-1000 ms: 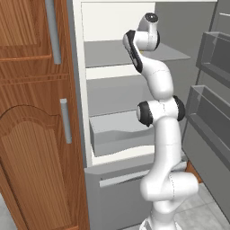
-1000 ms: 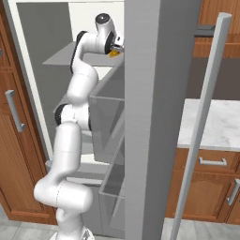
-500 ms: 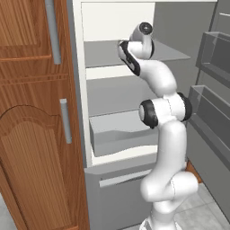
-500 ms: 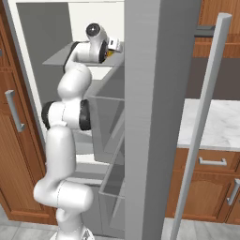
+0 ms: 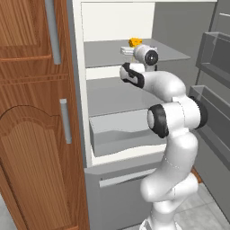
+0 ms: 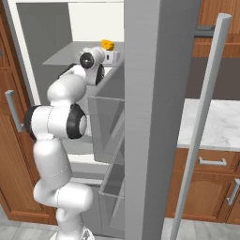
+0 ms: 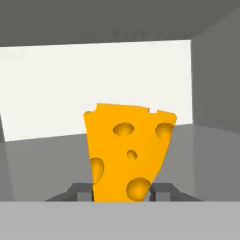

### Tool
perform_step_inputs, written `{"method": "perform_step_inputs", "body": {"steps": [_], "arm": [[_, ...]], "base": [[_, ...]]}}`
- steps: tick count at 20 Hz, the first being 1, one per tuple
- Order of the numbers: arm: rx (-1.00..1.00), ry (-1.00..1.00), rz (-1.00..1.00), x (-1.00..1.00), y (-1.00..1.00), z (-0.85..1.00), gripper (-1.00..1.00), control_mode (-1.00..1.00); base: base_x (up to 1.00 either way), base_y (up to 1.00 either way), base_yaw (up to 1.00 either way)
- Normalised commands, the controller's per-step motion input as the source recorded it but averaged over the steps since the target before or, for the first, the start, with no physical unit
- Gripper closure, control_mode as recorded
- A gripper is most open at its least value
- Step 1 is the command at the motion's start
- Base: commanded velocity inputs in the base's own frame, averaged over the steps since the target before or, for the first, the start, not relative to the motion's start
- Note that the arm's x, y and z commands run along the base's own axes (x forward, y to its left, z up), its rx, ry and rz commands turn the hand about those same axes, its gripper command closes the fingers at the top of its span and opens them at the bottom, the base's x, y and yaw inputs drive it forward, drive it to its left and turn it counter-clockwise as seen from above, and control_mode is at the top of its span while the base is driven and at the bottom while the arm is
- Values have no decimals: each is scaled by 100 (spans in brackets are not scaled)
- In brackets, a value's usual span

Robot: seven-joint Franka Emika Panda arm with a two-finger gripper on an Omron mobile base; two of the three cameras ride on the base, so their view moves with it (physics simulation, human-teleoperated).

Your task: Take the cheese, chicken drumstick, and eggplant from the fridge and place them on the plate on the dining counter to create an appetizer plate.

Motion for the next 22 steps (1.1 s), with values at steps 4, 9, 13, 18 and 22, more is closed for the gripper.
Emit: {"method": "perform_step_inputs", "body": {"steps": [4,9,13,18,22], "arm": [[0,-15,0,-100,0,41,100,-100],[0,-1,0,-100,0,53,100,-100],[0,1,0,-100,0,60,100,-100],[0,11,0,-100,0,30,100,-100],[-4,30,0,-100,0,1,100,-100]], "base": [[0,0,0],[0,0,0],[0,0,0],[0,0,0],[0,0,0]]}}
